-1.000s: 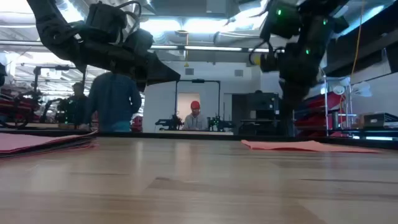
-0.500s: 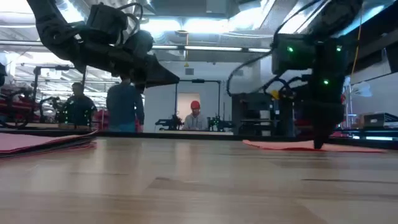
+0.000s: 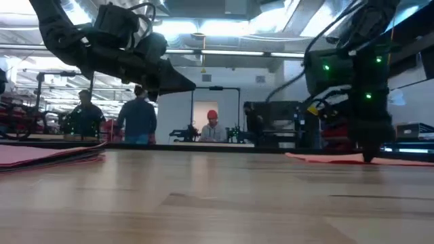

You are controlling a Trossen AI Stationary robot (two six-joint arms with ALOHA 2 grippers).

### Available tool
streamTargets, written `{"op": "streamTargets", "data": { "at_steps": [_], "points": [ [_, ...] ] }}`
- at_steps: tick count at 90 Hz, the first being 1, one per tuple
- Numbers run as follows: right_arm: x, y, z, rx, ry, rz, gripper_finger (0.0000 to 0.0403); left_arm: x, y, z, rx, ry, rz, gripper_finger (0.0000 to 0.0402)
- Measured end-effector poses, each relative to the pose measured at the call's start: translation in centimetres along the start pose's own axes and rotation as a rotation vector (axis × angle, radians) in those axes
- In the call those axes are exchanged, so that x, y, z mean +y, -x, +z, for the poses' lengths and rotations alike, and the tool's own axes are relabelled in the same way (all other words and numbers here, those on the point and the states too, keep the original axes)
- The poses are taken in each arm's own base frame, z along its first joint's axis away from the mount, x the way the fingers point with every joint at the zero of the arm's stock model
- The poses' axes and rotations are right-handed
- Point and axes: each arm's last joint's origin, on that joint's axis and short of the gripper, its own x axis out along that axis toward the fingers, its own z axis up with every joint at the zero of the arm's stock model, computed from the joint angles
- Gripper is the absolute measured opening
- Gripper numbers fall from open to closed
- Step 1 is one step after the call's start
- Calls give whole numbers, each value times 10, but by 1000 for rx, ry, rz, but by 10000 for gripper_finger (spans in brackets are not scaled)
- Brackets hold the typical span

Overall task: Organize paper
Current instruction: Move the orange paper from bottom left to the top right table

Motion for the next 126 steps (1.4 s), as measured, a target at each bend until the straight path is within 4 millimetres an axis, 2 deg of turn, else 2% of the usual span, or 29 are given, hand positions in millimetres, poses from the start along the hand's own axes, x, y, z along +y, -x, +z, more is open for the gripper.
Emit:
{"op": "streamTargets", "data": {
  "at_steps": [47,91,107,126],
  "points": [
    [-5,0,2,-24,39,-41,0,0,0,0,0,0,0,0],
    [-5,1,6,-71,170,-80,0,0,0,0,0,-4,0,0],
    [-9,-2,12,-127,97,-114,0,0,0,0,0,-1,0,0],
    [-25,-3,26,-250,-166,-219,0,0,0,0,-3,14,0,0]
  ]
}}
